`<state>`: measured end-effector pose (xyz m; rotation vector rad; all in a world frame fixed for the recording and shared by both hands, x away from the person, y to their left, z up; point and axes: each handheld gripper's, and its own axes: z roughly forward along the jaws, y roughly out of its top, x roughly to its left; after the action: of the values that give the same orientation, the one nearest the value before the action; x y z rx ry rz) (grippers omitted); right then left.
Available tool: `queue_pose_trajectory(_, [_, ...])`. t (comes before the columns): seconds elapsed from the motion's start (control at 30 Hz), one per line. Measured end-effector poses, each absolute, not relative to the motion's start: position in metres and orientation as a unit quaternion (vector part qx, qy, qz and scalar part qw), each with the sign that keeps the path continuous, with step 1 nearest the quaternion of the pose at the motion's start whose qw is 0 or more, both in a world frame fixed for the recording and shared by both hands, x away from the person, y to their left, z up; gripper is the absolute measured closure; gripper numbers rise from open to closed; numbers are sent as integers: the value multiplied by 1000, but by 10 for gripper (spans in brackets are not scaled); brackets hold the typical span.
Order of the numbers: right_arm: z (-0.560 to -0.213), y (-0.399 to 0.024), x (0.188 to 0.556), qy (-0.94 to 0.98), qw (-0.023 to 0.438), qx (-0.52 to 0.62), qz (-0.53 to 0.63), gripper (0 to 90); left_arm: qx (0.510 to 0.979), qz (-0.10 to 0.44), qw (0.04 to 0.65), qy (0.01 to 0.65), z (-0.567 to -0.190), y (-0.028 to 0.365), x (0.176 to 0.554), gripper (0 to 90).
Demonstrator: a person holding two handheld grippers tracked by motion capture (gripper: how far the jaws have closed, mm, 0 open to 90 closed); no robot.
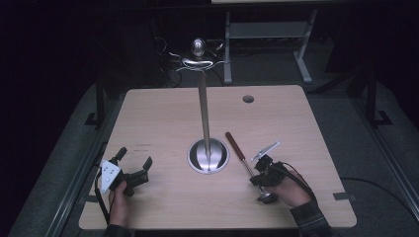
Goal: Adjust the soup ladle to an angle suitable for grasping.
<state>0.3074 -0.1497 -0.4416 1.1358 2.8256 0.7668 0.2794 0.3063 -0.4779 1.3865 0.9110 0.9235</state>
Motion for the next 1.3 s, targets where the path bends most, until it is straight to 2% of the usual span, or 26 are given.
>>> queue_pose_trajectory(0.27, [-443,-147,306,905,-19,362,221,897,594,395,582,390,-478,306,279,0])
queue_pose_trajectory(0.77, [-443,-161,311,907,-11,371,198,898,595,394,583,388,-478,306,279,0])
queue_pose_trajectory(1.3, [-443,-189,332,901,5,396,174,898,596,394,583,388,-478,306,279,0])
